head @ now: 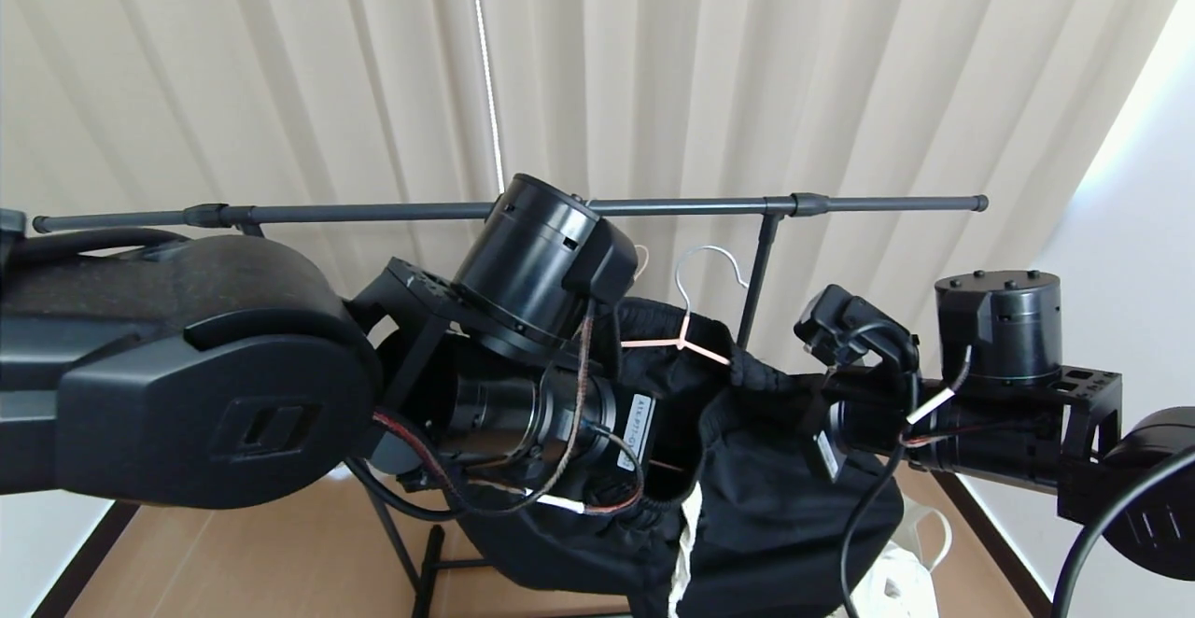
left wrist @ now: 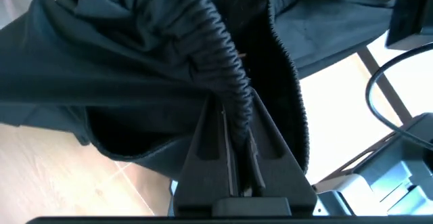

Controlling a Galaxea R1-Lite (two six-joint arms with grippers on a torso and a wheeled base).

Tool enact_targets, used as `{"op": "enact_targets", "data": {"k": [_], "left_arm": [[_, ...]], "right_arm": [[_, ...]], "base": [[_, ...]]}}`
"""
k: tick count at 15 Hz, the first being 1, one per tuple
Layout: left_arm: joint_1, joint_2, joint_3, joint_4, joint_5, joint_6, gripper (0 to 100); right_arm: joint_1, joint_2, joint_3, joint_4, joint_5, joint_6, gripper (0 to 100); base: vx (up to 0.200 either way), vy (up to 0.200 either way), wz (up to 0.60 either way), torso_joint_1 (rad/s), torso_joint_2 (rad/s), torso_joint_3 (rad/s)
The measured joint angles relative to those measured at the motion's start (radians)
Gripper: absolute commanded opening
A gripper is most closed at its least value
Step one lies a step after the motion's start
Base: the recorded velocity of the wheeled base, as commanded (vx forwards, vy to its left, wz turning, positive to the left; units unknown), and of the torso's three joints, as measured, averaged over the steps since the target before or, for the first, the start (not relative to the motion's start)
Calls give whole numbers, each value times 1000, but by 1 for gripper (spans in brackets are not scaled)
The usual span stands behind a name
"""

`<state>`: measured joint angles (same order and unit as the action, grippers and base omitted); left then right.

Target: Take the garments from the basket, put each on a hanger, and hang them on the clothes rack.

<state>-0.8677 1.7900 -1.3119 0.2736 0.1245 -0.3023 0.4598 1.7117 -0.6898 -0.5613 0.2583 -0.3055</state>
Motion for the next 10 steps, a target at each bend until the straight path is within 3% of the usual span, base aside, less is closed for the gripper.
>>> {"op": "enact_targets", "data": {"k": [3,10], "left_arm": [[-1,0,46,1,5,4,0],[6,28,92,-28,80,30,0]], "right_arm": [[1,-21,20,-38,56,5,0],[16,-61,93,-171,97,6,0]], "base": [[0,0,0,0,0,0],[0,0,0,0,0,0]]}}
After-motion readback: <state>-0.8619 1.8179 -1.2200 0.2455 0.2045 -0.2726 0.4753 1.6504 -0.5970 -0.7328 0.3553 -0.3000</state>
